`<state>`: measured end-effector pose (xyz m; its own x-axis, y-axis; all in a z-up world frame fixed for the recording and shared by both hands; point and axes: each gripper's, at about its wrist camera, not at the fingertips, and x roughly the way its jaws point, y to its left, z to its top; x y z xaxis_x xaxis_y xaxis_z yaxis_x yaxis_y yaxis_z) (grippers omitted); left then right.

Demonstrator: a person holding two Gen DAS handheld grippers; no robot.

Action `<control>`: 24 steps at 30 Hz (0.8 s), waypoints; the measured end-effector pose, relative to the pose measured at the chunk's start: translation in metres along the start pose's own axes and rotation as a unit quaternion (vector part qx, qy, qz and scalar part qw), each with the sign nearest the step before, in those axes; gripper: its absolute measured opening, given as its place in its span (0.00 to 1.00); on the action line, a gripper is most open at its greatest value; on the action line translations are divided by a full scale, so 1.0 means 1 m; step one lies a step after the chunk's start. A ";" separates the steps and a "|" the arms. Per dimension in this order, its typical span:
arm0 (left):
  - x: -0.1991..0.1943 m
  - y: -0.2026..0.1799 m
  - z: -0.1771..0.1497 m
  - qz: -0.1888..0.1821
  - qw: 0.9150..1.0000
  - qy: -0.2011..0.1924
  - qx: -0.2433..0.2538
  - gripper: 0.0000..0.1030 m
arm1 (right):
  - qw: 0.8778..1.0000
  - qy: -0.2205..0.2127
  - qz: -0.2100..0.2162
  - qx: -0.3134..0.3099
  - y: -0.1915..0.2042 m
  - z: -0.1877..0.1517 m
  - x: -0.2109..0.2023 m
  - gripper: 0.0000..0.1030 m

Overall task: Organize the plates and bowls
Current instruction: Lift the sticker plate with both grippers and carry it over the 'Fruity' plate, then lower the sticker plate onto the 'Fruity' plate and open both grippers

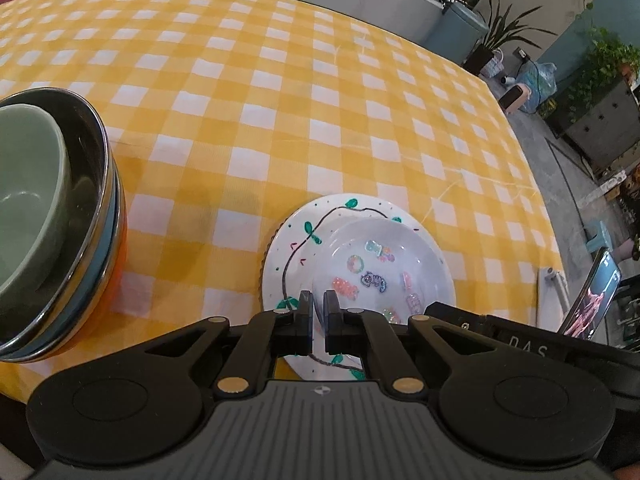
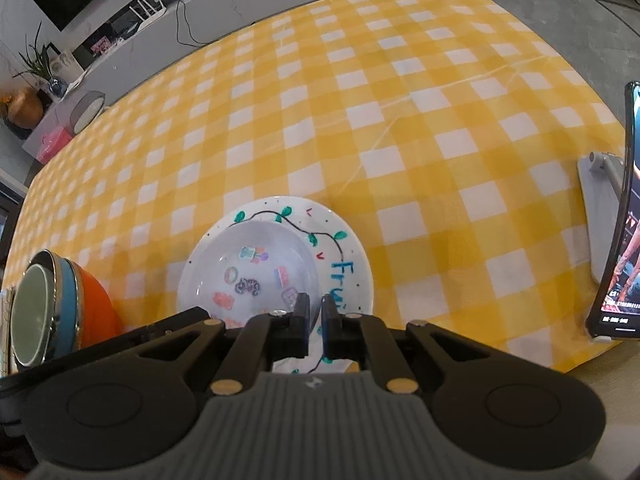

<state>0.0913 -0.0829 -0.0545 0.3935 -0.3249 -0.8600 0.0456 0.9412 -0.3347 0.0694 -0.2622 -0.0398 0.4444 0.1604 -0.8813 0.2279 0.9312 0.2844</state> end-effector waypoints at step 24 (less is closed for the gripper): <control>-0.007 -0.007 0.000 0.021 0.999 -0.023 0.027 0.32 | 1.000 -0.015 0.002 -0.011 0.003 0.002 -0.003 0.44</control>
<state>0.0884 -0.0870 -0.0457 0.4385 -0.2815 -0.8535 0.0771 0.9580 -0.2763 0.0701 -0.2601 -0.0355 0.4715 0.1553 -0.8681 0.2070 0.9374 0.2802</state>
